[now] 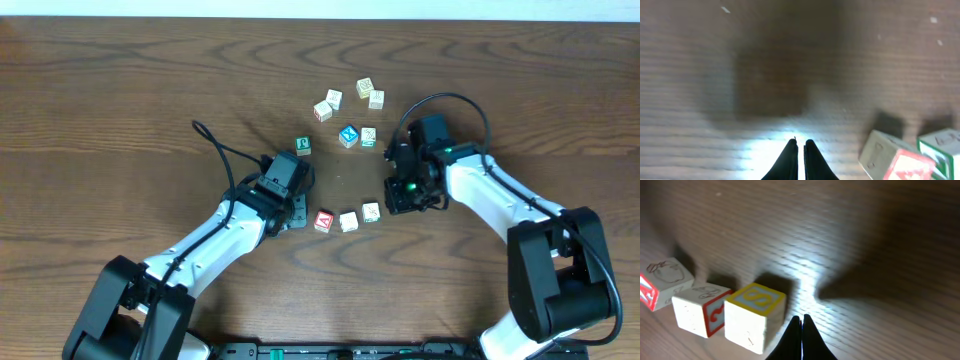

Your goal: Lift 3 blocks

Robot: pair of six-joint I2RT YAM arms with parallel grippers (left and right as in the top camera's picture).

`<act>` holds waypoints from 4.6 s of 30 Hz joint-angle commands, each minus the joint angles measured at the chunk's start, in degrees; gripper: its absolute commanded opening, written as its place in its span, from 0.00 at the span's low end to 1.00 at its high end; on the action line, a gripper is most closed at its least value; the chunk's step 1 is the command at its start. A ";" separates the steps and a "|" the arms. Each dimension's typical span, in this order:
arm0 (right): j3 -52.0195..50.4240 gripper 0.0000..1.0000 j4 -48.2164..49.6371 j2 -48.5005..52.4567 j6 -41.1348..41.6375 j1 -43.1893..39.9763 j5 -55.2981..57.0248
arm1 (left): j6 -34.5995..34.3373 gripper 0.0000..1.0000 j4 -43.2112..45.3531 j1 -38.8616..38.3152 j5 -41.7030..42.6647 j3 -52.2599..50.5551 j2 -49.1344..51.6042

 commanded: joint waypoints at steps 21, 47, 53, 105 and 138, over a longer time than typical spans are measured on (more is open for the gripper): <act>-0.79 0.01 -2.40 -0.04 -1.05 4.87 -1.07 | -2.25 0.08 1.79 -4.44 7.45 -1.01 0.44; -4.24 0.01 0.98 -0.07 -0.85 4.85 -3.26 | -3.80 0.08 3.37 -6.47 9.77 -1.01 0.44; -4.24 0.01 0.31 -0.07 -0.17 4.81 1.77 | -3.76 0.08 3.34 -6.47 9.73 -1.01 0.44; -4.22 0.01 7.39 -0.07 2.60 4.87 0.17 | -11.28 0.09 4.07 -6.10 3.48 -1.01 3.74; -4.26 0.01 2.40 -0.07 4.74 4.87 -3.56 | -12.11 0.09 9.33 -6.10 7.80 -1.01 6.01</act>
